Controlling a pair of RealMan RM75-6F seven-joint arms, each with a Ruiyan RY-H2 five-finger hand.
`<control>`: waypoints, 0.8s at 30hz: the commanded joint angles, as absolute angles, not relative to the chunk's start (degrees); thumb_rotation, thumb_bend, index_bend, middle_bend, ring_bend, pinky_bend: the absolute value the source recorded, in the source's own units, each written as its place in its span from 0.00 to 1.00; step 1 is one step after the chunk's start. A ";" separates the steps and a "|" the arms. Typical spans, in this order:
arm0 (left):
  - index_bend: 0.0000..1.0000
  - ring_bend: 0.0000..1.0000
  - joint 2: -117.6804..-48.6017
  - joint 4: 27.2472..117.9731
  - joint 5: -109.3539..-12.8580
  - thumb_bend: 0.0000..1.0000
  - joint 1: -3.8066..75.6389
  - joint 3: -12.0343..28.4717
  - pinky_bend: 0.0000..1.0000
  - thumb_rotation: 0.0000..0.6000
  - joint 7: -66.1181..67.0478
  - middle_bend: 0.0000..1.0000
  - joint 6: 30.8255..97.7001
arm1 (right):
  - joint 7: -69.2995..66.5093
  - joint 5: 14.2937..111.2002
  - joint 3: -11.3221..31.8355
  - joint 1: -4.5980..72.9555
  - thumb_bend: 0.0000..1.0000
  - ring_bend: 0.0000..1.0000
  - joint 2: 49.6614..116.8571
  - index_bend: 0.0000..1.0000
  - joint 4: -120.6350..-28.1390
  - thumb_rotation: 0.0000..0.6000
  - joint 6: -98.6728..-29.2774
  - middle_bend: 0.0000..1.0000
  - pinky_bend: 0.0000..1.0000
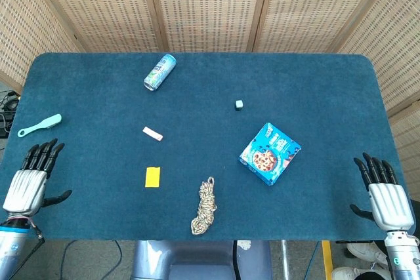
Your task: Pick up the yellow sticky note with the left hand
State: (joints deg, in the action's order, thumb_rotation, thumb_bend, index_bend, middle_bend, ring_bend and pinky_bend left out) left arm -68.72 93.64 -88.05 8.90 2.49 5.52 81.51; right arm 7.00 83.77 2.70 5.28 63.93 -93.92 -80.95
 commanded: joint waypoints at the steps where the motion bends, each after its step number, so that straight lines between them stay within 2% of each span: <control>1: 0.00 0.00 -70.46 95.28 -87.98 0.17 11.88 2.74 0.00 1.00 8.69 0.00 77.31 | 6.91 83.69 2.71 5.32 0.00 0.00 63.90 0.00 -93.95 1.00 -80.84 0.00 0.00; 9: 0.00 0.00 -76.72 94.81 -84.51 0.19 17.85 4.08 0.00 1.00 15.95 0.00 68.34 | 5.86 83.28 2.84 5.39 0.00 0.00 63.67 0.00 -93.80 1.00 -80.50 0.00 0.00; 15: 0.00 0.00 -82.41 93.50 -79.58 0.26 21.35 5.58 0.00 1.00 20.88 0.00 63.59 | 4.86 83.28 2.89 5.50 0.00 0.00 63.44 0.00 -93.74 1.00 -80.28 0.00 0.00; 18: 0.00 0.00 -84.96 92.66 -78.07 0.33 22.73 5.96 0.00 1.00 23.76 0.00 62.48 | 4.33 83.35 2.90 5.50 0.00 0.00 63.33 0.00 -93.69 1.00 -80.30 0.00 0.00; 24: 0.00 0.00 -89.56 90.91 -74.40 0.33 24.98 6.13 0.00 1.00 29.51 0.00 60.63 | 2.74 83.38 2.88 5.45 0.00 0.00 62.87 0.00 -93.57 1.00 -80.19 0.00 0.00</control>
